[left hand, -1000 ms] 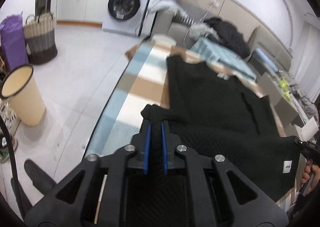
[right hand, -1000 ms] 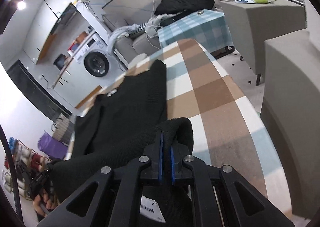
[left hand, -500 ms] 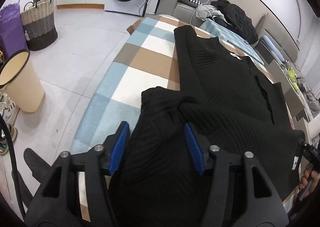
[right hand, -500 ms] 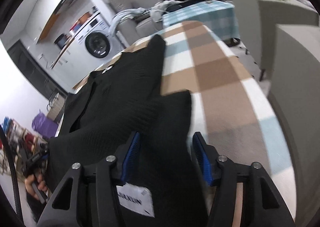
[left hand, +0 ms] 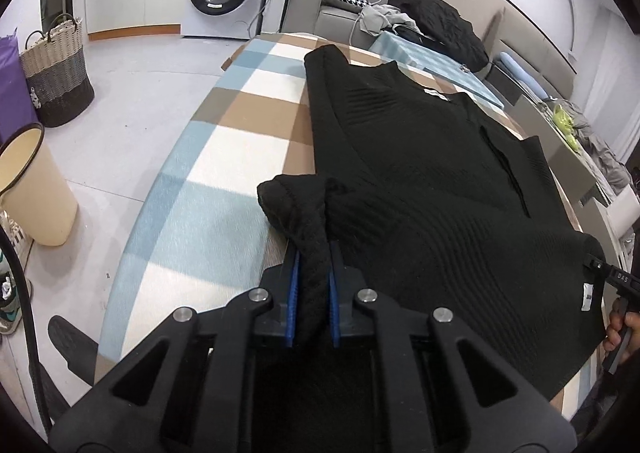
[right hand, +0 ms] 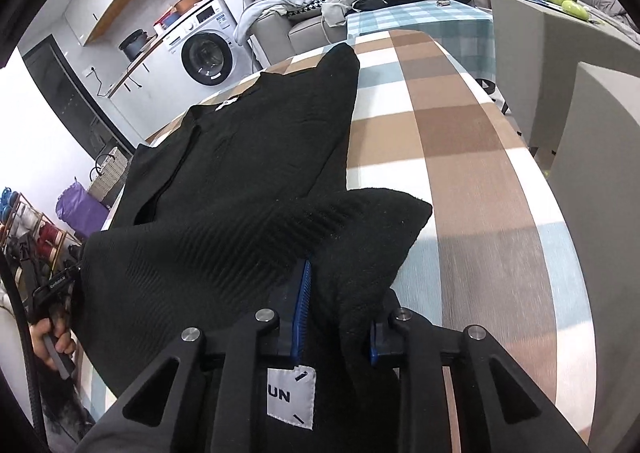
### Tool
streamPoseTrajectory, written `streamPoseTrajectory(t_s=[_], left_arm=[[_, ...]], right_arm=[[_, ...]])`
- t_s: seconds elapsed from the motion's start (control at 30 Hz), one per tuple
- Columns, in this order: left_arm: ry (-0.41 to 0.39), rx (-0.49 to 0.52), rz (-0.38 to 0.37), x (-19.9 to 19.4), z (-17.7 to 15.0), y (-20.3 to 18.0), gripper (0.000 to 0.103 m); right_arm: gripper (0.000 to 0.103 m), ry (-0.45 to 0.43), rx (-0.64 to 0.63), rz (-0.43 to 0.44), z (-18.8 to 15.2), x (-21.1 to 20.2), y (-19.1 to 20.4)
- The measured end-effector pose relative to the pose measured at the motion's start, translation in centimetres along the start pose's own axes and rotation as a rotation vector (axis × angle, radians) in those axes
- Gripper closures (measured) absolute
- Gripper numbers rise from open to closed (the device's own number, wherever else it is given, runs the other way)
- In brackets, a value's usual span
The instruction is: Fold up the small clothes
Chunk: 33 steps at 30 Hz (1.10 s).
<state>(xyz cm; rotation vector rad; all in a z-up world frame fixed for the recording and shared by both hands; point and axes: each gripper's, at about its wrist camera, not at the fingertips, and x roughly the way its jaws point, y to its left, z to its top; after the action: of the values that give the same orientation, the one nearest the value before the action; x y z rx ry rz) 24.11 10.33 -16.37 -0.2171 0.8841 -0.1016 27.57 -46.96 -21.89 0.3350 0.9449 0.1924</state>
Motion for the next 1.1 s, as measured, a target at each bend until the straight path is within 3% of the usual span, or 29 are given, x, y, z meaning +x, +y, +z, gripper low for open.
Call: streamPoseTrajectory(t_s=[0.2, 0.53, 0.57, 0.63, 0.73, 0.77, 0.87, 1.07, 1.1], left_arm=[[0.008, 0.024, 0.000, -2.1, -2.5, -0.3, 0.094], [-0.001, -0.049, -0.002, -7.3, -7.1, 2.1, 0.092], [-0.001, -0.056, 0.007, -7.6, -7.2, 2.3, 0.090], [0.018, -0.080, 0.031, -8.0, -7.4, 2.8, 0.074], [0.014, -0.121, 0.051, -9.6, -8.2, 3.9, 0.052], [0.008, -0.124, 0.055, -10.1, -8.5, 4.2, 0.049], [0.015, -0.122, 0.068, -11.1, -9.6, 4.9, 0.047], [0.027, -0.089, 0.049, -11.6, -11.1, 4.6, 0.047], [0.028, -0.092, 0.045, -11.5, -11.1, 4.5, 0.052]], right_arm=[[0.082, 0.004, 0.009, 0.000, -1.4, -1.2, -0.2], [0.081, 0.023, 0.013, 0.019, -6.1, -5.1, -0.3], [0.076, 0.017, 0.011, 0.013, -6.1, -5.2, -0.3], [0.065, 0.023, 0.031, -0.009, -5.8, -5.3, -0.7], [0.061, -0.005, 0.048, 0.005, -6.6, -6.9, -1.3], [0.059, -0.015, 0.054, 0.017, -7.0, -7.5, -1.3], [0.052, -0.023, 0.061, 0.020, -8.6, -8.8, -1.6], [0.052, -0.017, 0.063, 0.009, -10.7, -9.3, -1.6], [0.052, -0.024, 0.062, 0.007, -10.9, -9.4, -1.6]])
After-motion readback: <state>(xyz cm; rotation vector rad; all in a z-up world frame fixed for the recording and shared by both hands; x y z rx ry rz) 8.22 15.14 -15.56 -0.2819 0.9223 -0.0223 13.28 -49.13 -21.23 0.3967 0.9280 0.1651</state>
